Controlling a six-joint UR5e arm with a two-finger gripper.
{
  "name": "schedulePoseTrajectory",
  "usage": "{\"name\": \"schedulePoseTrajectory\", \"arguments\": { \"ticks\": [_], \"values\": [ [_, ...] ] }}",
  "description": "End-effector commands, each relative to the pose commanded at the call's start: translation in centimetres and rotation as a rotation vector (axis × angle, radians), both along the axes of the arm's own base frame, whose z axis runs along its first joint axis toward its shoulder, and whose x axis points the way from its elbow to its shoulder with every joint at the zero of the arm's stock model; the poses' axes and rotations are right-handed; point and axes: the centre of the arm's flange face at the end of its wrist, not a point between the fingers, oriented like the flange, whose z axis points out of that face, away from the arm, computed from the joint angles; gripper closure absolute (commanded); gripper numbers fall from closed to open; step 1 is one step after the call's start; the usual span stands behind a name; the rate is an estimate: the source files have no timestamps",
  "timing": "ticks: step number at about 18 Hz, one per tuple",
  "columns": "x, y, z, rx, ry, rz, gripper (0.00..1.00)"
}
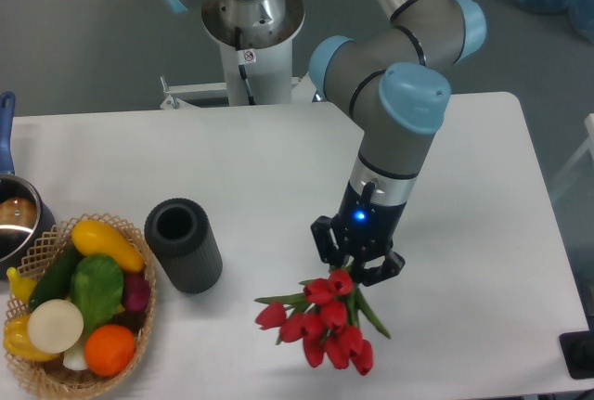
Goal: Insert the flowers into the vase
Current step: 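Carry the red tulip bunch in the gripper toward the black vase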
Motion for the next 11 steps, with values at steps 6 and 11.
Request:
{"name": "schedulePoseTrajectory", "arguments": {
  "ticks": [6, 11],
  "values": [
    [0.1, -0.2, 4.7, 0.357, -0.119, -0.064, 0.97],
    [0.0, -2.0, 4.9, 0.514, -0.246, -0.114, 0.96]
  ]
}}
